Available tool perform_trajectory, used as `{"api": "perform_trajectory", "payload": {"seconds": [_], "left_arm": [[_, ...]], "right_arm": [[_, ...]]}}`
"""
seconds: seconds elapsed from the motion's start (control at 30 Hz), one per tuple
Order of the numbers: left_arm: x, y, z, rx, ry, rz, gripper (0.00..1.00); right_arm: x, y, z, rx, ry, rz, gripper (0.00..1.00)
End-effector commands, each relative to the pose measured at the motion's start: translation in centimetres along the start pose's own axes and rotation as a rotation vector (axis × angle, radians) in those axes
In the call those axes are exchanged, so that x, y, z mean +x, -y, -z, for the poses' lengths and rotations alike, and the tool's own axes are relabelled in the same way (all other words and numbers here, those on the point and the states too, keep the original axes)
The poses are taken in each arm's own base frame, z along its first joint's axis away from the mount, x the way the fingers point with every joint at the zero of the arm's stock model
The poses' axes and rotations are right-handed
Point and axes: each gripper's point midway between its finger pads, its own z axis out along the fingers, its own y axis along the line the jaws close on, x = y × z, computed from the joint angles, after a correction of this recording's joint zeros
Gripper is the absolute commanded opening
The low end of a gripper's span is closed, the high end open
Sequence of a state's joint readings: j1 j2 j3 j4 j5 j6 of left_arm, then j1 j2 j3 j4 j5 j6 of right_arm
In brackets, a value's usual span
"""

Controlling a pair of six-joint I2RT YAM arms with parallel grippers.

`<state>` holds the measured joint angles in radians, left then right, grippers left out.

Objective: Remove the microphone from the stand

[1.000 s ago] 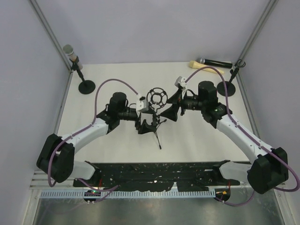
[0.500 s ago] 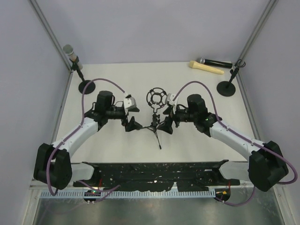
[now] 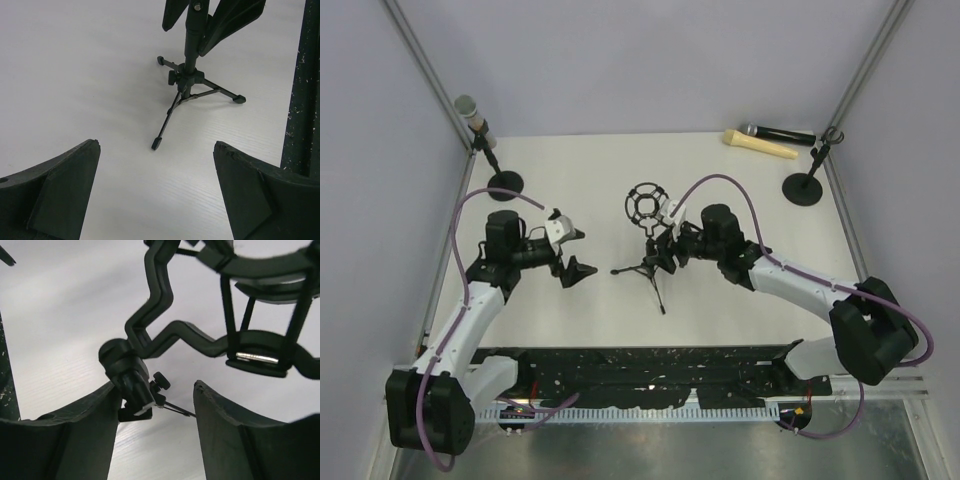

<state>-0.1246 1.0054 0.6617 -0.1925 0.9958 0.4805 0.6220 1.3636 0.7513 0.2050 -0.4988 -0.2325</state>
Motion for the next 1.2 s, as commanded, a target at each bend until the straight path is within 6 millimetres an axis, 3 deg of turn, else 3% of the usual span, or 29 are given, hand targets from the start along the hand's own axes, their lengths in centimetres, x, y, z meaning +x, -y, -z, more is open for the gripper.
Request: {"api": "perform_trajectory", "payload": {"seconds": [0.0, 0.17, 0.3, 0.5, 0.87, 0.93, 1.0, 1.17], "left_arm": [[-0.3, 0.1, 0.8, -0.008, 0.021, -0.020, 1.00], [-0.2, -0.1, 1.0, -0.024, 0.024, -0.011, 1.00], [-0.3, -0.2, 1.2, -0.033, 0.027, -0.011, 1.00], [-0.4, -1.0, 1.5, -0.082, 0.024, -0.031, 1.00], [-0.8, -5.6, 1.6, -0.242, 0.010, -0.003, 1.00], [-0.6, -6.4, 1.7, -0.280, 0.003, 0.005, 1.00], [-1.1, -7.7, 2.1, -0.334, 0.013, -0.019, 1.00], [-1.0, -10.5, 3.3, -0.465, 0.011, -0.006, 1.00]], "right_arm": [[-3.8, 1.1, -0.7, 0.043, 0.113, 0.063, 0.54], [-3.8, 2.0, -0.4, 0.104, 0.127, 0.060, 0.24], [-4.2, 5.2, 1.1, 0.222, 0.129, 0.064, 0.15], [-3.0, 12.0, 5.8, 0.386, 0.108, 0.060, 0.10], [1.7, 23.6, 14.6, 0.696, 0.030, 0.016, 0.09], [2.1, 24.8, 14.9, 0.720, 0.024, 0.008, 0.08], [3.0, 26.6, 16.7, 0.785, 0.014, -0.001, 0.08], [4.1, 28.7, 17.8, 0.853, 0.003, -0.011, 0.08]]}}
